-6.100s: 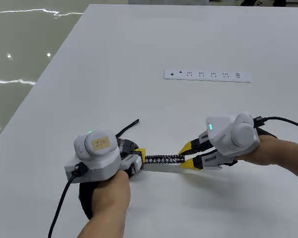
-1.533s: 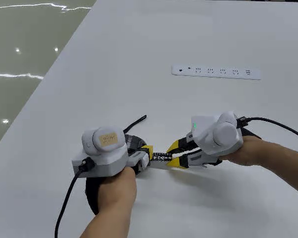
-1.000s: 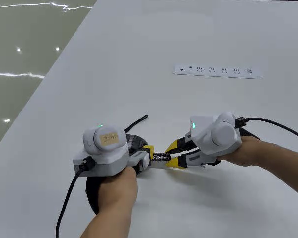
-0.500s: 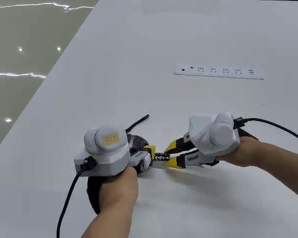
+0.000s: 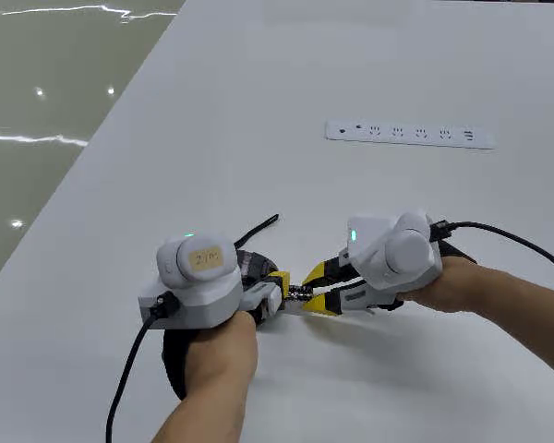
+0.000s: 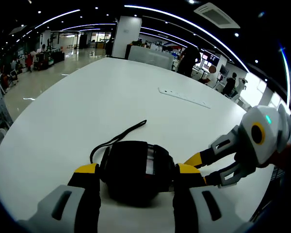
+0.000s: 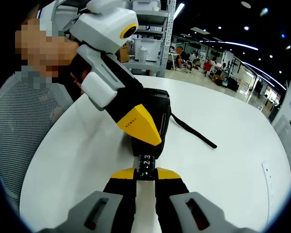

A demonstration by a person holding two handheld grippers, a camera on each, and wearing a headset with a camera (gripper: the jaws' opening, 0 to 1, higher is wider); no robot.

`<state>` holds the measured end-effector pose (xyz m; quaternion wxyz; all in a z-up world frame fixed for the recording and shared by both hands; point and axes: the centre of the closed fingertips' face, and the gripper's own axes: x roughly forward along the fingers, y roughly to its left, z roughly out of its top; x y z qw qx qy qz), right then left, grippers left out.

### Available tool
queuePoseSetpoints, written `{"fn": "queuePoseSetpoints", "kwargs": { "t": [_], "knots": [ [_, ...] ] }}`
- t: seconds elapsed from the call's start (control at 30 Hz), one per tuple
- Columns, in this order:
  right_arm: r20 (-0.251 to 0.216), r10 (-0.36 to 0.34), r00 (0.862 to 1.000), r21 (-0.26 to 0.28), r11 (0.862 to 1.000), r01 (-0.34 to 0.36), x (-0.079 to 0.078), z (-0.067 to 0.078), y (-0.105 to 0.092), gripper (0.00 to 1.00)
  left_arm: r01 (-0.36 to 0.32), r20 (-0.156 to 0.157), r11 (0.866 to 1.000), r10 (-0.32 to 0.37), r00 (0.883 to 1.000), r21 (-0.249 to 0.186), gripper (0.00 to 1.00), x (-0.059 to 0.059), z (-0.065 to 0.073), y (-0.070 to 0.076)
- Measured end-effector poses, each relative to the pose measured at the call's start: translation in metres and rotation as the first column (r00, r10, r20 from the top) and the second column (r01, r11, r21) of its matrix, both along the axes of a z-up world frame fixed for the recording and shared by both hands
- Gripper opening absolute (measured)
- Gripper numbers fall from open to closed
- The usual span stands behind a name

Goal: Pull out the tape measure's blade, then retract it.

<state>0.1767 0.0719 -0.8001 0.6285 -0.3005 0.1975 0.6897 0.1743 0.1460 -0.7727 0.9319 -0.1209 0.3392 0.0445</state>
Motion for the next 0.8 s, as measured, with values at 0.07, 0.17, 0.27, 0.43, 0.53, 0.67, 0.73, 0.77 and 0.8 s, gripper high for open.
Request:
{"fn": "queuePoseSetpoints", "kwargs": {
  "t": [0.07, 0.17, 0.27, 0.43, 0.53, 0.67, 0.73, 0.77, 0.8],
  "knots": [
    [-0.002, -0.002, 1.0, 0.0, 1.0, 0.002, 0.0, 0.0, 0.001, 0.13, 0.001, 0.0, 1.0, -0.001, 1.0, 0.0, 0.56, -0.001, 0.0, 0.0],
    [-0.002, -0.002, 1.0, 0.0, 1.0, 0.002, 0.0, -0.001, 0.002, 0.13, 0.002, -0.001, 1.0, -0.002, 1.0, 0.0, 0.56, 0.0, -0.001, 0.0],
    [-0.002, -0.002, 1.0, 0.0, 1.0, 0.002, -0.001, 0.0, 0.004, 0.13, 0.001, -0.001, 1.0, -0.001, 1.0, -0.002, 0.56, -0.001, 0.0, -0.001],
    [-0.004, -0.003, 1.0, 0.001, 1.0, 0.003, -0.002, 0.0, 0.007, 0.13, 0.0, -0.001, 1.0, 0.0, 1.0, -0.003, 0.56, 0.0, -0.001, 0.001],
    [-0.007, -0.005, 1.0, 0.003, 1.0, 0.005, -0.002, -0.001, 0.009, 0.13, 0.001, 0.0, 1.0, -0.001, 1.0, -0.003, 0.56, 0.0, 0.0, 0.0],
    [-0.009, -0.005, 1.0, 0.005, 1.0, 0.005, -0.002, 0.0, 0.01, 0.13, 0.0, 0.0, 1.0, 0.0, 1.0, -0.004, 0.56, 0.0, 0.0, 0.0],
    [-0.01, -0.006, 1.0, 0.005, 1.0, 0.006, -0.001, -0.001, 0.011, 0.13, 0.001, 0.0, 1.0, -0.001, 1.0, -0.005, 0.56, 0.0, 0.0, 0.0],
    [-0.01, -0.007, 1.0, 0.006, 1.0, 0.007, 0.0, -0.002, 0.013, 0.13, 0.001, 0.0, 1.0, -0.001, 1.0, -0.006, 0.56, 0.0, 0.0, 0.0],
    [-0.011, -0.009, 1.0, 0.007, 1.0, 0.009, 0.0, -0.003, 0.013, 0.13, 0.001, -0.001, 1.0, -0.001, 1.0, -0.007, 0.56, -0.001, 0.0, -0.001]
  ]
}}
